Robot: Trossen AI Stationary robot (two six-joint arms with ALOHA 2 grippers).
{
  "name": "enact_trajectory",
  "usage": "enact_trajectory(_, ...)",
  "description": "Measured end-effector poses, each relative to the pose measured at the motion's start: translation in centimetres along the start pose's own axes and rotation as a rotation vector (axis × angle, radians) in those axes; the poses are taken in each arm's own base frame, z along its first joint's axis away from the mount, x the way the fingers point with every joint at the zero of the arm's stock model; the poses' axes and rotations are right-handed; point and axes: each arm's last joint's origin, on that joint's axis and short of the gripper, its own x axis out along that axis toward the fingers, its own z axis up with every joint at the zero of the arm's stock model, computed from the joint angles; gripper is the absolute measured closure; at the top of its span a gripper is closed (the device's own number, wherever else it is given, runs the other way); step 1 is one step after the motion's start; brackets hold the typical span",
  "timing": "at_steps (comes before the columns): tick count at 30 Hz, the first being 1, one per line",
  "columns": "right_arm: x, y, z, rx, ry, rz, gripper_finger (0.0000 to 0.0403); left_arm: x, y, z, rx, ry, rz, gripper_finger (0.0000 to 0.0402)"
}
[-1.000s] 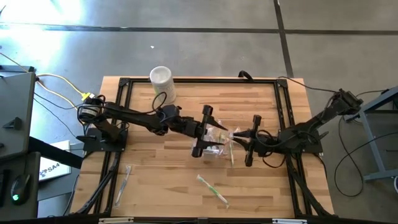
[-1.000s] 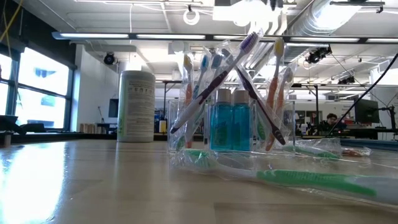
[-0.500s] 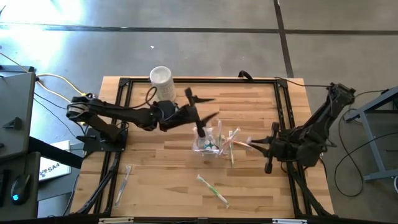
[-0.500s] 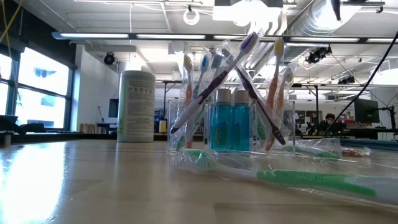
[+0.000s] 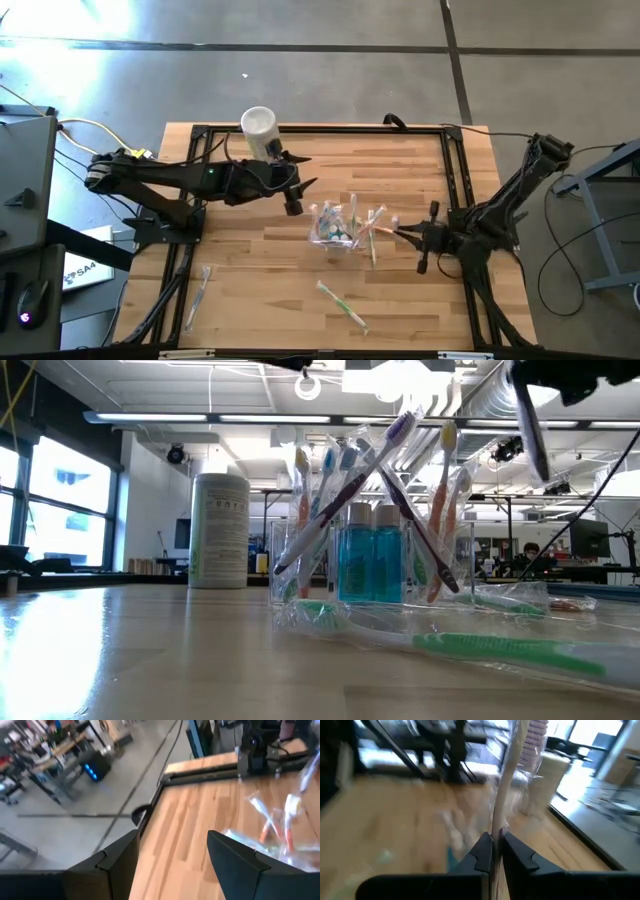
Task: Pick & Place toothbrushing station
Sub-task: Put the violet toothbrush into the right section of the transparent organizer
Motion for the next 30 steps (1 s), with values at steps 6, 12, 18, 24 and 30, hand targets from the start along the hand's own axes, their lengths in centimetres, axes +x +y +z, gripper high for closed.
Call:
enact_trajectory(6, 1.8, -1.5, -0.7, 0.068, -0.191, 0.208, 0.0388, -0.2, -0.3, -2.0, -0.013, 0.065, -0.012, 0.0174)
enact_trajectory(12, 4.1, -4.0, -2.9, 0.126, -0.242, 0.222, 0.0388, 0.6, -1.5, -5.8, -0.057, 0.107, -0.001, 0.0174)
enact_trajectory(18, 6.0, -5.2, -3.0, 0.141, -0.300, 0.328, 0.0388, 0.4, -1.9, -8.0, -0.119, 0.013, 0.009, 0.0174)
enact_trajectory(24, 8.1, -5.7, -4.4, 0.172, -0.243, 0.346, 0.0388, 0.3, -2.1, -9.2, -0.146, -0.018, 0.012, 0.0174)
enact_trajectory(30, 10.0, -5.9, -5.7, 0.201, -0.251, 0.423, 0.0388, 0.3, -2.2, -9.4, -0.165, -0.024, -0.015, 0.0174)
